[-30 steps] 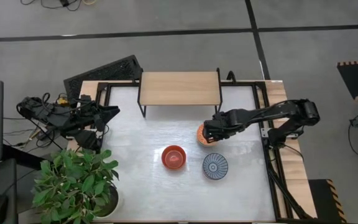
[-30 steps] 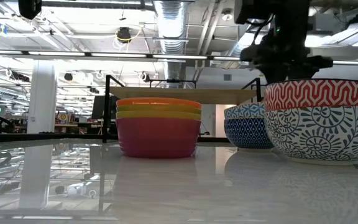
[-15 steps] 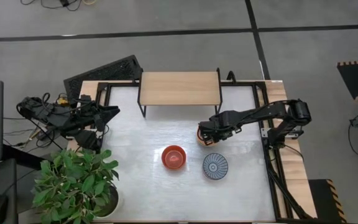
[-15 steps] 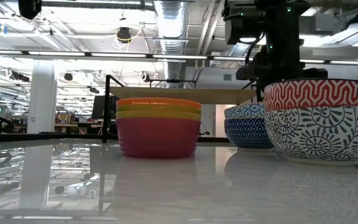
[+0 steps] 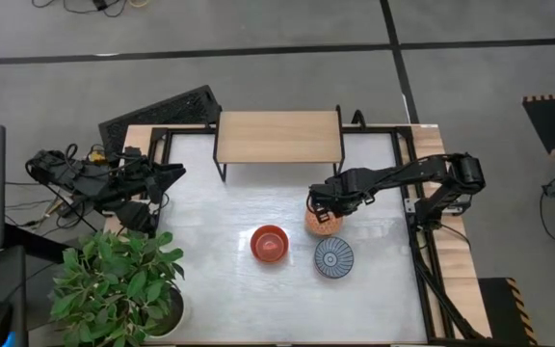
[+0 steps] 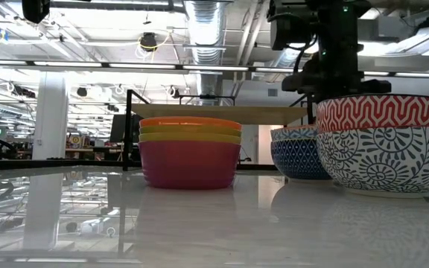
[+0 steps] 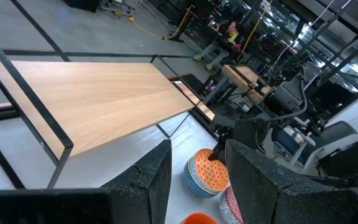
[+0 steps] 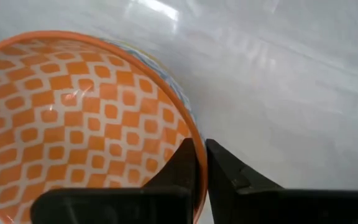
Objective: Place and stack bowls onto a shelf
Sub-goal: Put the light orange patterned bowl on the shelf
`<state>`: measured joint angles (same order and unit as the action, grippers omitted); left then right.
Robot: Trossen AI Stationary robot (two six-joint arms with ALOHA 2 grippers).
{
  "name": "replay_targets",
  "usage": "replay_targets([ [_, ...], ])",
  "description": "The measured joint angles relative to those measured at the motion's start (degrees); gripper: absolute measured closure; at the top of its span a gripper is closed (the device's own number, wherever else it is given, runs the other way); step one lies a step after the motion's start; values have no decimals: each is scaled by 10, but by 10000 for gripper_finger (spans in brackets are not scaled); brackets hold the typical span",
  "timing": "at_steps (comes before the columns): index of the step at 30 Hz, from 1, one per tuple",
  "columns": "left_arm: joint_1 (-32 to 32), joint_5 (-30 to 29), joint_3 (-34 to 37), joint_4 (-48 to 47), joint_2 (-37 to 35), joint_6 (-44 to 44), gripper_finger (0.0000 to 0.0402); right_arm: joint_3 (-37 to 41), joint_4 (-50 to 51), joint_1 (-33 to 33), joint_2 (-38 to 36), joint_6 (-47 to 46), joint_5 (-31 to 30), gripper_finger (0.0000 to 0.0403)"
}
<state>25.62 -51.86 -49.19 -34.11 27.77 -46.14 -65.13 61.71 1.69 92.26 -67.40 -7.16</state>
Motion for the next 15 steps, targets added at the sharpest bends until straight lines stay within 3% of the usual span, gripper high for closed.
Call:
replay_targets([
  [15,0,0,0,-12,0,-3,266,-1,-13,34,-94,36,-1,363],
])
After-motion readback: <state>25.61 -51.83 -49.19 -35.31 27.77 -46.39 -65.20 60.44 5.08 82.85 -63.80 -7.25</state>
